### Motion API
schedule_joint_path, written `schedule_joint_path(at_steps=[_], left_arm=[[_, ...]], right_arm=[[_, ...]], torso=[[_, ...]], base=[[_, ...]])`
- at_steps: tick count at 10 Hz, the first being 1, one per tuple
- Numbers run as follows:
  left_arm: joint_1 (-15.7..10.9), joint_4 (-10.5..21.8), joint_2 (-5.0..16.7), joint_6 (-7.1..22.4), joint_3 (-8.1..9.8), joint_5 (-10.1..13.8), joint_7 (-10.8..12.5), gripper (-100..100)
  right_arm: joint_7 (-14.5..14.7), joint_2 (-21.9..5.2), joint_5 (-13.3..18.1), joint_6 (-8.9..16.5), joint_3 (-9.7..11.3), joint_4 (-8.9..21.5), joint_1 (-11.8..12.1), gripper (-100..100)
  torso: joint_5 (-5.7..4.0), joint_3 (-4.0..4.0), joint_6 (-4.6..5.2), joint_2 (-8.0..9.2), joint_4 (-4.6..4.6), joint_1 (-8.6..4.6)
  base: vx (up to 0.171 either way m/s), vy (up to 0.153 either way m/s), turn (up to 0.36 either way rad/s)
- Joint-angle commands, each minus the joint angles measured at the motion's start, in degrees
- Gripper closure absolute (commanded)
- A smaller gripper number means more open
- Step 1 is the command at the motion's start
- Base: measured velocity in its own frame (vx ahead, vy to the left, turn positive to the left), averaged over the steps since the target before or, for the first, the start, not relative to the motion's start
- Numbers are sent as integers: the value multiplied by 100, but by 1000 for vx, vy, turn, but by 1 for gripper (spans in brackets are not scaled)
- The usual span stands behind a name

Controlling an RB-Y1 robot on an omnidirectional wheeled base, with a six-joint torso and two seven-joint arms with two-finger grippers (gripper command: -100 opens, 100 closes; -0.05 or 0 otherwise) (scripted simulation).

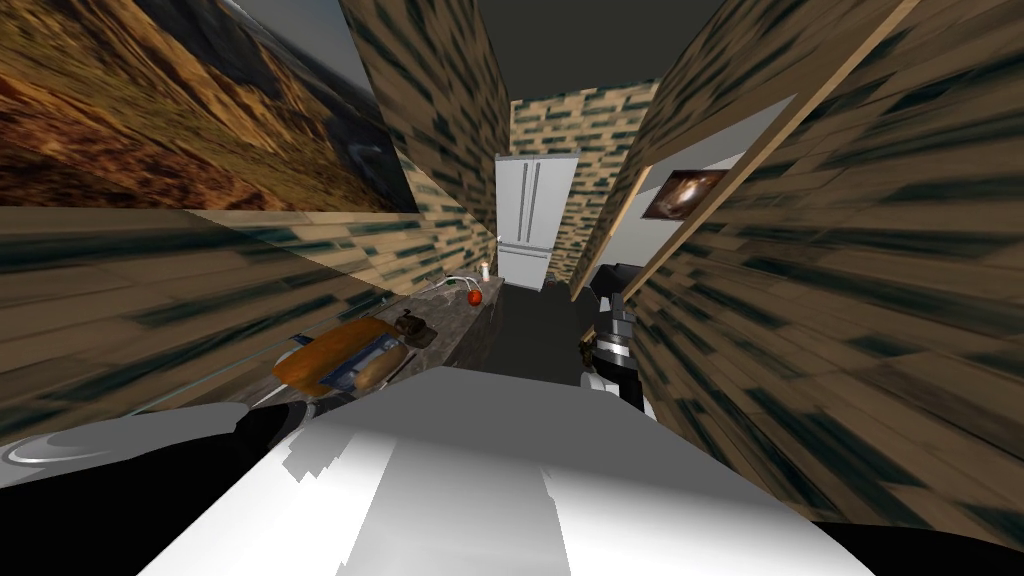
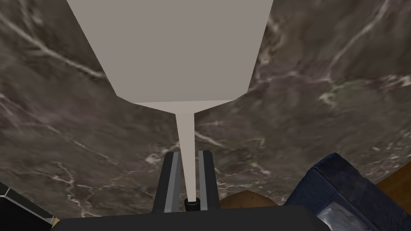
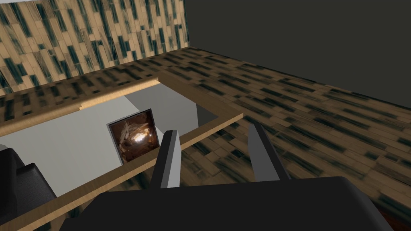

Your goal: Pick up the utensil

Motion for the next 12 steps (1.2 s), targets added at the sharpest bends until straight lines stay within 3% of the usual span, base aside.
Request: schedule_joint_path(at_steps=[1,2,10,11,12], left_arm=[[0,0,0,0,0,0,0,0],[171,2,23,-52,203,-1,32,100],[1085,-16,201,-360,1298,8,225,100],[1018,-15,180,-334,1213,5,205,100],[1031,-16,180,-343,1230,4,209,0]], right_arm=[[0,0,0,0,0,0,0,0],[0,0,0,0,0,0,0,0],[0,0,0,0,0,0,0,0],[0,0,0,0,0,0,0,0],[0,0,0,0,0,0,0,0]], torso=[[0,0,0,0,0,0],[0,0,0,0,0,0],[-5,3,-1,4,1,-9],[-6,3,-1,4,1,-9],[-4,2,-1,3,1,-7]], base=[[0,0,0],[-6,-7,38],[-9,-13,27],[-3,-6,6],[0,0,0]])
